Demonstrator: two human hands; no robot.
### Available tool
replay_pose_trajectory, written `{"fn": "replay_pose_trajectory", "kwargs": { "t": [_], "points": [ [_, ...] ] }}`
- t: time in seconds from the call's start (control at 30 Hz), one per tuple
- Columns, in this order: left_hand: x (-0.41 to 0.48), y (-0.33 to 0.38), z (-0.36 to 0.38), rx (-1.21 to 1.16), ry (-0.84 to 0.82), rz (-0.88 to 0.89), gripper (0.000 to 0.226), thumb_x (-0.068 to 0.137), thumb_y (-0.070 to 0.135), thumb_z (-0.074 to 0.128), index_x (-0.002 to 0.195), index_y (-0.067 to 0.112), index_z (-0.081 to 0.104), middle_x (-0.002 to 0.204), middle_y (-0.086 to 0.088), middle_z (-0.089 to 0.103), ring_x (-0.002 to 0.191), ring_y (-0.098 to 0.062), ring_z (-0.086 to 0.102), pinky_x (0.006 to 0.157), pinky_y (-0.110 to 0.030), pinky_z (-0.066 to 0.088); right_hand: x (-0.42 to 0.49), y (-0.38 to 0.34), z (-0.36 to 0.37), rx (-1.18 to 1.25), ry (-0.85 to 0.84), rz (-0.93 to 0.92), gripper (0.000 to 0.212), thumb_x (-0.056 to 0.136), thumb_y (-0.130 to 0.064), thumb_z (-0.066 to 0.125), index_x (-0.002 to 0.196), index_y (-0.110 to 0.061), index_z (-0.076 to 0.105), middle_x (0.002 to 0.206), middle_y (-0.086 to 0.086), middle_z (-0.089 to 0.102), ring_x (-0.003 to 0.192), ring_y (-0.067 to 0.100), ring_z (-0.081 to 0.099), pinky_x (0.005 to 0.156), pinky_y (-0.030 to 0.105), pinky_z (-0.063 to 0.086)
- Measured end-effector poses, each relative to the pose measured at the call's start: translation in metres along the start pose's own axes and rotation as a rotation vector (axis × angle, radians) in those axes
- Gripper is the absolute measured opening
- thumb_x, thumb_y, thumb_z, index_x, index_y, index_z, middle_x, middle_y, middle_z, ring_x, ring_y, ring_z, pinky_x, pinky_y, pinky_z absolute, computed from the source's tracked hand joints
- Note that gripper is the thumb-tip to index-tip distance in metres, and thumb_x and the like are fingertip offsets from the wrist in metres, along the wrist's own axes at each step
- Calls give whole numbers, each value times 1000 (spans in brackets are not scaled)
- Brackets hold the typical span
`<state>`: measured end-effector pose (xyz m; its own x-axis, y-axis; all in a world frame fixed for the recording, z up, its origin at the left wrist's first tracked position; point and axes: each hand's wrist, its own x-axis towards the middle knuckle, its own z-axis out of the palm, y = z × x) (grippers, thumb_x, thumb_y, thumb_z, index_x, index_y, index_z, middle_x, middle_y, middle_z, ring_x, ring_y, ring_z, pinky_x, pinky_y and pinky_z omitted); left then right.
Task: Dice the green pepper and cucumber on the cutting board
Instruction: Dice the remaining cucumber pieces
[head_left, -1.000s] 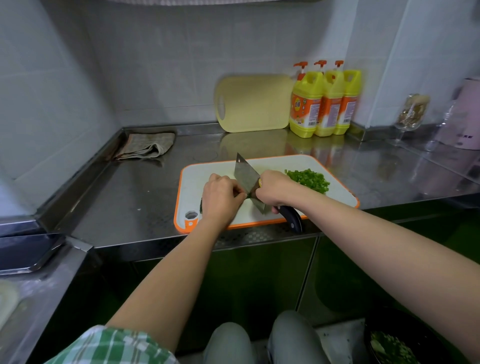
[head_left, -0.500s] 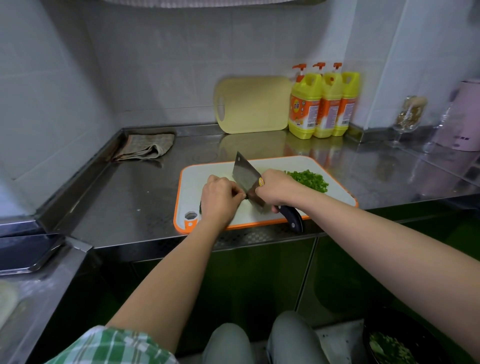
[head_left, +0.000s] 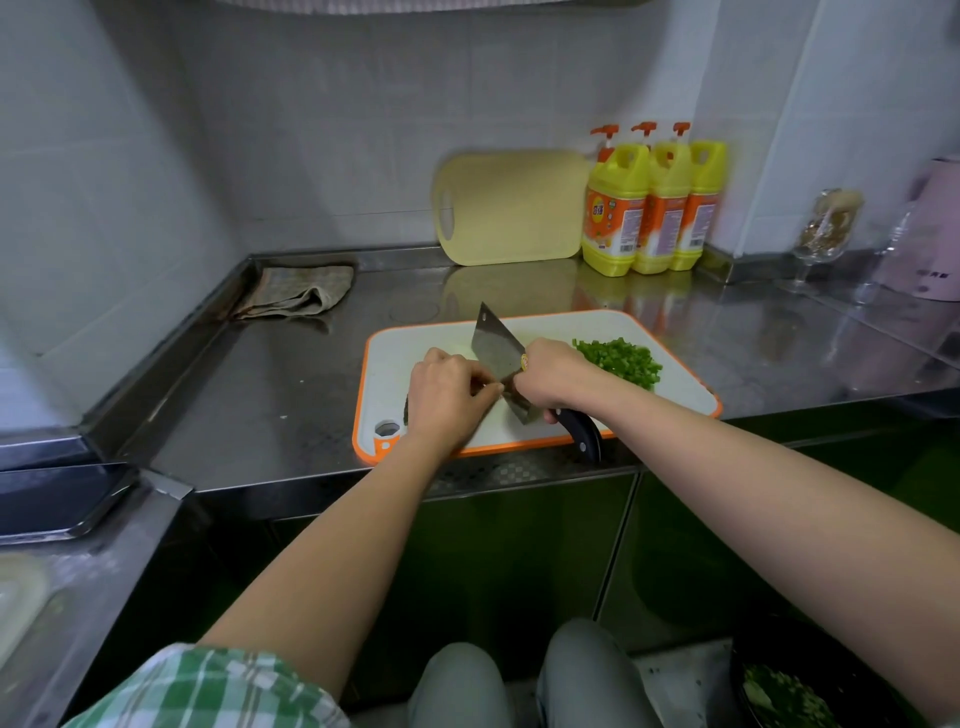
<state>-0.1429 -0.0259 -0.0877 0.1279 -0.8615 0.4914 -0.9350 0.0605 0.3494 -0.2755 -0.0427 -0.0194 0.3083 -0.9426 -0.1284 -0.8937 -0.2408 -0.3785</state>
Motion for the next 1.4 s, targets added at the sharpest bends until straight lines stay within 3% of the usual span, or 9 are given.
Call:
{"fn": "replay_pose_trajectory", "kwargs": {
  "t": [0.13,0.23,0.4,0.77,0.87,1.03,1.2,1.4],
  "points": [
    [-3,-4,-10,172,-43,43,36,80,42,62,112,25,68,106,1,64,109,-23,47,85,-36,34,2,10,-3,33,27,28,23,94,-4,42,72,-5,45,55,10,55,44,19,56,45,23,44],
    [-9,-11,-17,245,-60,0,30,78,43,61,101,25,68,101,1,62,104,-22,46,83,-35,32,1,17,-3,53,43,24,16,94,-6,44,79,-4,48,57,10,57,43,19,58,44,23,45],
    [-10,-6,-16,160,-48,-7,14,89,32,60,92,26,72,90,3,67,100,-23,48,76,-32,29,-2,22,-6,89,101,-35,16,95,-8,43,80,-6,48,66,14,61,43,21,59,43,22,44],
    [-3,5,3,45,4,-104,17,89,38,65,96,28,76,92,1,70,99,-23,48,74,-32,32,-10,18,-7,47,31,-76,18,95,-9,43,76,-7,45,63,11,55,39,18,57,37,19,37],
    [-4,5,2,46,14,-109,17,89,34,64,94,25,77,91,1,71,97,-22,48,73,-31,31,-8,11,-4,11,-10,-45,10,93,-5,44,90,-2,53,67,13,57,42,20,57,41,24,43],
    [-8,5,-1,66,19,-100,19,90,28,60,97,25,77,91,-1,70,98,-23,47,73,-30,30,1,3,5,-20,10,-13,16,89,-1,47,74,-3,53,45,8,56,39,18,56,44,24,47],
    [-10,2,-4,97,30,-122,20,90,24,58,101,26,74,96,2,70,102,-23,48,74,-29,26,2,12,0,69,97,-29,16,95,-6,43,81,-5,49,66,12,57,40,20,56,39,23,41],
    [-6,7,0,52,14,-106,16,91,24,60,97,26,75,91,1,70,101,-21,47,75,-29,28,-6,7,-7,9,4,-45,15,91,-3,40,85,-2,54,59,12,58,42,21,57,42,24,44]
  ]
}}
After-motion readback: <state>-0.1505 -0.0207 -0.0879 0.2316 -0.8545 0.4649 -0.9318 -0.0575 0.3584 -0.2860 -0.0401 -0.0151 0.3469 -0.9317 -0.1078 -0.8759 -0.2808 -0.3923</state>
